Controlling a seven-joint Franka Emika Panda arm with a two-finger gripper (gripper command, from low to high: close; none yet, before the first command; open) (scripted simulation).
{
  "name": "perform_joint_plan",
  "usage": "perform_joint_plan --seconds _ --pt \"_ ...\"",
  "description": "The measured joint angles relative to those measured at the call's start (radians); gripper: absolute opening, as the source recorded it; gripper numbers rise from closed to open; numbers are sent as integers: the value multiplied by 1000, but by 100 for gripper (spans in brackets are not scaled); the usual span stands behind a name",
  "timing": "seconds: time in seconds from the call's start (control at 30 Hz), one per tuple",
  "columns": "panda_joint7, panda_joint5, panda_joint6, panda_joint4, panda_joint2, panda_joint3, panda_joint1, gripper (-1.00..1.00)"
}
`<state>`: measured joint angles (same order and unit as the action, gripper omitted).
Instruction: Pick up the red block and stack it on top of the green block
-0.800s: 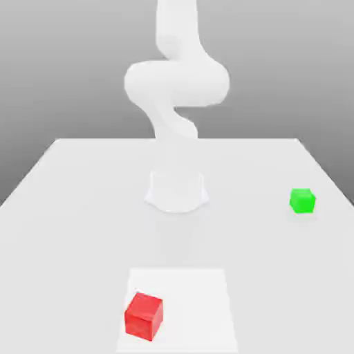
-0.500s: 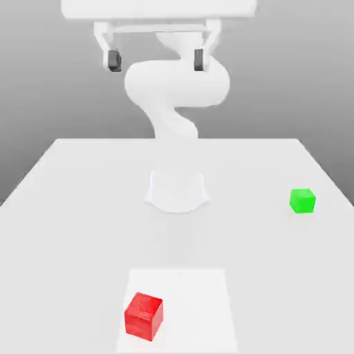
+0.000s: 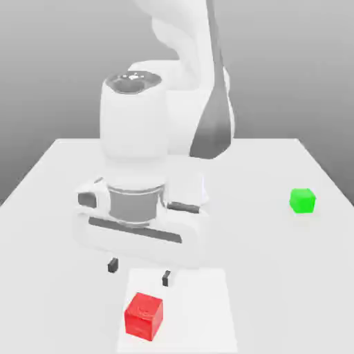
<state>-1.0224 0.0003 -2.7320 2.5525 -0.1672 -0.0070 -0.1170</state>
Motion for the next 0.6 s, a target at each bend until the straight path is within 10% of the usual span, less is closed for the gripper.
perform_joint_plan --seconds 0.13,0.17,0.6 --pt "0 6 -117 -16 -145 1 -2 0" --pt "1 6 -139 -20 -171 2 -2 -100" --pt "6 15 10 11 12 21 6 -100"
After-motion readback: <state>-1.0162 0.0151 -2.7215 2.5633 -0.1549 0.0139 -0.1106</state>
